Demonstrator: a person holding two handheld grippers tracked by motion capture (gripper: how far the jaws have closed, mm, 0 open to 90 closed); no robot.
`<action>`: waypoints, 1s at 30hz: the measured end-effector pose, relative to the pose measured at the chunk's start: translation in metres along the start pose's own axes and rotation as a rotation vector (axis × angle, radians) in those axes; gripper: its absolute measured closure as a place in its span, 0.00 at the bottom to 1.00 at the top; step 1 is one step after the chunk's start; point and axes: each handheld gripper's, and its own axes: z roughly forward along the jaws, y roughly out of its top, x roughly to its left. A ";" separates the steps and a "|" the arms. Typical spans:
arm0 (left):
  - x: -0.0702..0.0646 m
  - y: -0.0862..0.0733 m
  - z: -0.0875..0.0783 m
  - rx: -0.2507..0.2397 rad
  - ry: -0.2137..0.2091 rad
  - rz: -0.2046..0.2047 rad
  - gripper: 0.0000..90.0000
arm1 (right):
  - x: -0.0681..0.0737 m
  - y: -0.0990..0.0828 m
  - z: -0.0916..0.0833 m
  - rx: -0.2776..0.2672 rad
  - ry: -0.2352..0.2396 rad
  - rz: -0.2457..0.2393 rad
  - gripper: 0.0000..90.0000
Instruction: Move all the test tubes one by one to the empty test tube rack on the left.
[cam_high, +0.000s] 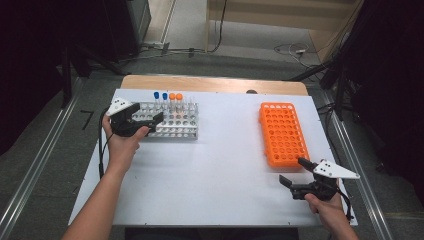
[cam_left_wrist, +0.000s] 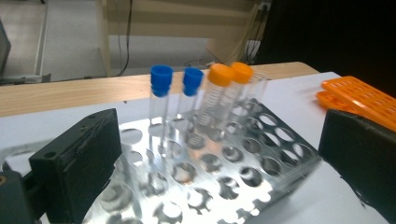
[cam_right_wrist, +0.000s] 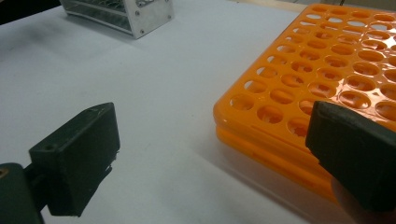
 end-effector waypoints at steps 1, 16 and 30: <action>-0.004 -0.002 -0.004 -0.001 -0.004 0.007 0.00 | 0.000 0.000 0.000 -0.001 -0.001 0.000 0.02; -0.047 -0.043 -0.050 -0.016 -0.067 0.022 0.00 | -0.004 -0.002 0.001 0.008 -0.019 0.003 0.02; -0.068 -0.072 -0.083 0.011 -0.104 0.054 0.00 | -0.011 -0.007 0.000 0.010 -0.048 0.016 0.02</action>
